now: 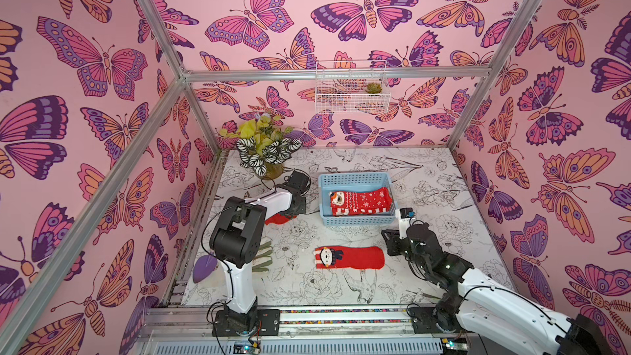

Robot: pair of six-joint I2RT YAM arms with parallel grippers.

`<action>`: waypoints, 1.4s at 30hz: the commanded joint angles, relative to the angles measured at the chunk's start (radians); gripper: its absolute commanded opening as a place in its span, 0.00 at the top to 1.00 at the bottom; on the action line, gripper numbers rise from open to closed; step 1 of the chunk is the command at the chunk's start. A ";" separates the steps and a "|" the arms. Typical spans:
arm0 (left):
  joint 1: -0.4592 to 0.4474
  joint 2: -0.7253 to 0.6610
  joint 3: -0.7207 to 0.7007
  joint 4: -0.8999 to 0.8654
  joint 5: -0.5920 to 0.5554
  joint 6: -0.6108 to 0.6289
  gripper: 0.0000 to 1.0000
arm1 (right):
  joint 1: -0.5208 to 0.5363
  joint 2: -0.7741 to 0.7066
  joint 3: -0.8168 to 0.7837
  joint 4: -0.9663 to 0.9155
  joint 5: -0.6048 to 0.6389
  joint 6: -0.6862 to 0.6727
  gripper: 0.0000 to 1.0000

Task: Place the socks together as a pair
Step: Pick up the sock from the center of the board, then flatten out the sock at the center of the board.

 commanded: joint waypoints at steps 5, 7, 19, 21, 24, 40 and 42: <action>-0.015 -0.337 -0.094 -0.029 0.221 -0.007 1.00 | -0.002 -0.018 -0.005 0.010 -0.006 -0.006 0.79; -0.017 -0.434 -0.120 -0.030 0.255 -0.019 1.00 | -0.002 -0.022 -0.006 0.010 -0.002 -0.005 0.79; -0.020 -0.969 -0.223 -0.056 0.399 -0.011 1.00 | -0.002 -0.059 -0.007 -0.016 0.035 -0.013 0.79; -0.020 -1.029 -0.222 -0.074 0.406 -0.021 1.00 | -0.002 -0.063 -0.010 -0.013 0.038 -0.015 0.78; -0.020 -1.105 -0.230 -0.105 0.411 -0.040 1.00 | -0.002 -0.062 -0.012 -0.012 0.056 -0.019 0.78; -0.221 -1.133 -0.453 -0.015 0.350 -0.197 1.00 | -0.003 -0.150 -0.057 -0.026 0.177 -0.005 0.76; -0.333 -1.071 -0.504 0.121 0.282 -0.251 0.97 | -0.001 -0.169 -0.052 -0.058 0.200 -0.001 0.75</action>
